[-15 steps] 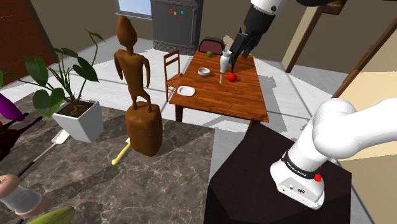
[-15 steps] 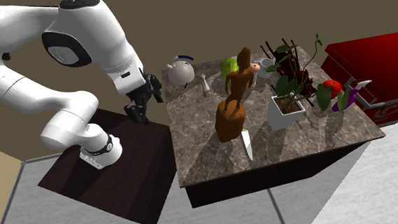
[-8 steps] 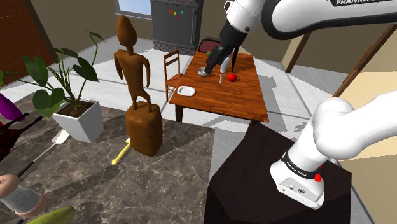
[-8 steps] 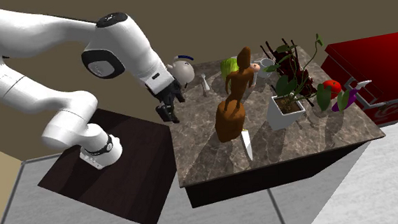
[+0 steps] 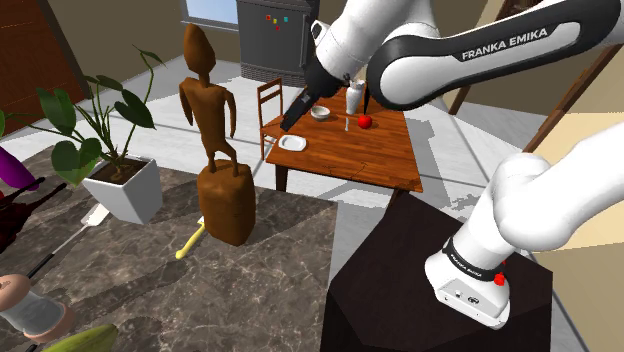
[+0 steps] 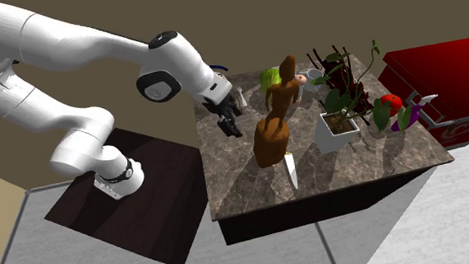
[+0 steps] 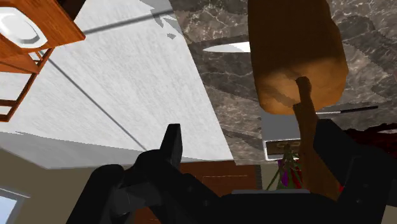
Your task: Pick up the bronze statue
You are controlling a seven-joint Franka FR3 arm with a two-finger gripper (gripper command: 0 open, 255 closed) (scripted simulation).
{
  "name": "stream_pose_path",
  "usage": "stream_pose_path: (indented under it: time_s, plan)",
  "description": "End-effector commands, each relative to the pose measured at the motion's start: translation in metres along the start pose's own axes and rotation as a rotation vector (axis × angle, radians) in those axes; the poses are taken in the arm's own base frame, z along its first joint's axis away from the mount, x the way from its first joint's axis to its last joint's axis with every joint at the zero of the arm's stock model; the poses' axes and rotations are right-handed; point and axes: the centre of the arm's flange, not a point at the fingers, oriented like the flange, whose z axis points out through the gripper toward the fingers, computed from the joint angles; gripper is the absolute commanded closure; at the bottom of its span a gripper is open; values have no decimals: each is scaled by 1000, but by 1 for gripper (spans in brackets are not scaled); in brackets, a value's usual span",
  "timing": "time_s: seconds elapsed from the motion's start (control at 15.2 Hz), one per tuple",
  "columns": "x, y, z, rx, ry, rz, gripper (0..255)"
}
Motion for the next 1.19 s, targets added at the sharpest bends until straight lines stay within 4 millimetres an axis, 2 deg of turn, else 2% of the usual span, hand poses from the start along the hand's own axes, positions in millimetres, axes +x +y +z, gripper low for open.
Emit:
stream_pose_path:
  time_s: [0.0, 0.59, 1.12]
  plan:
    - [10, -18, 19, 10, 47, -44, 0]
    - [45, -85, 85, 41, 231, -232, 0]
    - [25, -87, 120, 41, 231, -232, 0]
